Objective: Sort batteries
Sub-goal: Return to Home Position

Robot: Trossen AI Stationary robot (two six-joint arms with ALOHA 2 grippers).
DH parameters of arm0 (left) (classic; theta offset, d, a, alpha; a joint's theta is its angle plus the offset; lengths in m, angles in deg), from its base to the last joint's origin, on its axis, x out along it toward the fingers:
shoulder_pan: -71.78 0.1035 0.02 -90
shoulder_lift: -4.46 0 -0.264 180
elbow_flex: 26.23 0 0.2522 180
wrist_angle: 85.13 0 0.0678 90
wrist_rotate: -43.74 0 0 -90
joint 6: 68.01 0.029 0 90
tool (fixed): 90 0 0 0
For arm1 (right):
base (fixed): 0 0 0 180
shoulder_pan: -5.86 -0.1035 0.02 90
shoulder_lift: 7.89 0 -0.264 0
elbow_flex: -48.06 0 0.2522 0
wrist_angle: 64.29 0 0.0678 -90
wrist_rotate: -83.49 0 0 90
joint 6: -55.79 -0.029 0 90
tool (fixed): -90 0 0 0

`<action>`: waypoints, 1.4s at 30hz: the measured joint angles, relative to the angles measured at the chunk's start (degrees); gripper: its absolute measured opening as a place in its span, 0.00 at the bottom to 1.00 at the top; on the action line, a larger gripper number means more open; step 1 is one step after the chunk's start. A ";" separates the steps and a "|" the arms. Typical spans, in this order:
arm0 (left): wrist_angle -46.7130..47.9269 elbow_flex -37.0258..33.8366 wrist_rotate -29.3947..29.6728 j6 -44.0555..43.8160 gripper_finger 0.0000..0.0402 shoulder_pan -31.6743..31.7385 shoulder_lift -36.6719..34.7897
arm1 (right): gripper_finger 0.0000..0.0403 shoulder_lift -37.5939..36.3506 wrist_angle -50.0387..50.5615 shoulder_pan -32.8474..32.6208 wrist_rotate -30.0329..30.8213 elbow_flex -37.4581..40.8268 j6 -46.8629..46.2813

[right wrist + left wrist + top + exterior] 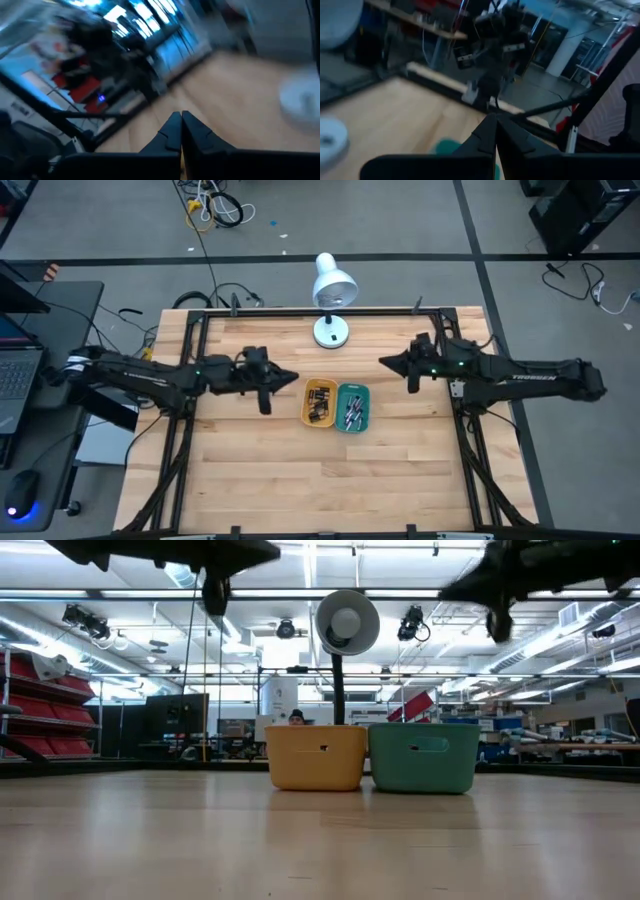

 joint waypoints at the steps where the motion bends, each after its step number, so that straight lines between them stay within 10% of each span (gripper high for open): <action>1: -0.41 0.00 -0.20 1.95 0.05 0.36 -0.93 | 0.00 -0.02 -3.24 -0.59 0.48 0.00 4.17; 9: 3.93 0.02 -1.31 6.14 0.02 4.56 -10.09 | 0.00 -1.41 -28.26 -3.41 -2.83 -0.01 37.67; 16: 20.70 5.66 -2.59 13.75 0.02 7.08 -14.39 | 0.00 -8.45 -26.34 -2.77 -1.09 -0.02 41.33; 27: 40.16 17.64 -3.51 27.70 0.02 13.13 -16.22 | 0.00 -10.09 15.47 -1.50 -1.67 -17.69 53.12; 42: 34.56 -8.26 -14.13 25.96 0.01 17.66 -33.93 | 0.00 -28.06 24.52 -0.10 -1.86 -9.04 51.25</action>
